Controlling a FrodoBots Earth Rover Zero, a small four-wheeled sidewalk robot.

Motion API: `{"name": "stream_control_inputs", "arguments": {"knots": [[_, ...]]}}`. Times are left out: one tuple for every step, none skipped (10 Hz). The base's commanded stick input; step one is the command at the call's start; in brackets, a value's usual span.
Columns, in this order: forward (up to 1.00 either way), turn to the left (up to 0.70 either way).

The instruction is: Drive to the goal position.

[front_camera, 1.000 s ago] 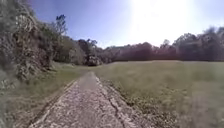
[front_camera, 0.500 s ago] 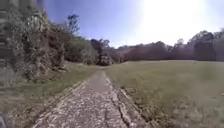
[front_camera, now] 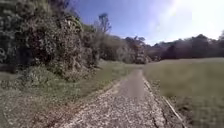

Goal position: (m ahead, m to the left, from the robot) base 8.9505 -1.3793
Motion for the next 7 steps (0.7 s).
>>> {"name": "stream_control_inputs", "arguments": {"knots": [[0.0, 0.0], [0.0, 0.0], [0.0, 0.0], [0.0, 0.0], [0.38, 0.0], [0.7, 0.0], [0.7, 0.0]]}}
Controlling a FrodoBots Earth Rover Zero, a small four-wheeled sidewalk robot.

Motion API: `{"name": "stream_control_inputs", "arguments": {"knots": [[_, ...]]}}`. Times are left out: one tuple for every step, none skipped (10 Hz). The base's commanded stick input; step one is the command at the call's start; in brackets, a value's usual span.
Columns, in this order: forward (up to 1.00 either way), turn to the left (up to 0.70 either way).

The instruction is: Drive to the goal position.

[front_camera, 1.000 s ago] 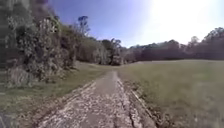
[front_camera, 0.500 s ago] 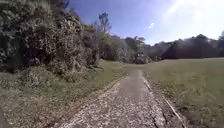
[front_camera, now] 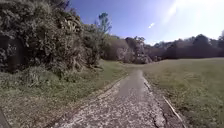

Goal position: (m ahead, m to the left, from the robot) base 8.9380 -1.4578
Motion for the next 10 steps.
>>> {"name": "stream_control_inputs", "arguments": {"knots": [[0.7, 0.0], [0.7, 0.0], [0.7, 0.0], [0.7, 0.0], [0.7, 0.0], [0.7, 0.0], [0.7, 0.0], [0.7, 0.0], [0.7, 0.0], [0.7, 0.0]]}}
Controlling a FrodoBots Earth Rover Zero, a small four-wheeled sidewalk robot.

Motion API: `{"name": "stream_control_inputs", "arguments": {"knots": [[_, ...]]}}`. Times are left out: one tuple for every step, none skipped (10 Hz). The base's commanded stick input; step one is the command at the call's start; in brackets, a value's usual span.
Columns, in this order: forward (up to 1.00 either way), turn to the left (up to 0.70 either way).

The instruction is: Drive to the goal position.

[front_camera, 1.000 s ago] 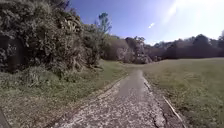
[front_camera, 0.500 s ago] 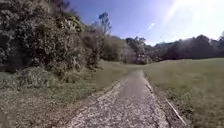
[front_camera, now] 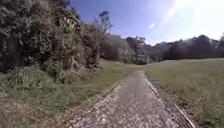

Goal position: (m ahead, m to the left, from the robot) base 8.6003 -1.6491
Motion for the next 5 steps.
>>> {"name": "stream_control_inputs", "arguments": {"knots": [[0.7, 0.0], [0.7, -0.08], [0.7, -0.25], [0.7, -0.27], [0.7, -0.22]]}}
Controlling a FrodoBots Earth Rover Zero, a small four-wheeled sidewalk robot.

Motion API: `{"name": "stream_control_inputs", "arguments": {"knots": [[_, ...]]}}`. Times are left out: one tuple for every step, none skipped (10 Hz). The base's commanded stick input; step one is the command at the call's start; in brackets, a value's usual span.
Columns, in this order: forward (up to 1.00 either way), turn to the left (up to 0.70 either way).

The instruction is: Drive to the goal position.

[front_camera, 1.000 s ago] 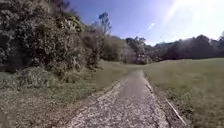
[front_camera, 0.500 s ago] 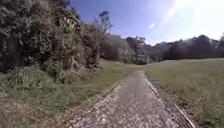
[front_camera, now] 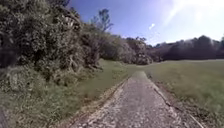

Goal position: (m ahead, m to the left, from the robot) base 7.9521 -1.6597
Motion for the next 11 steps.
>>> {"name": "stream_control_inputs", "arguments": {"knots": [[0.7, -0.06], [0.7, 0.0], [0.7, 0.0], [0.7, 0.0], [0.7, 0.0], [0.7, 0.0], [0.7, -0.15], [0.7, -0.27], [0.7, -0.27], [0.7, -0.27], [0.7, -0.26]]}}
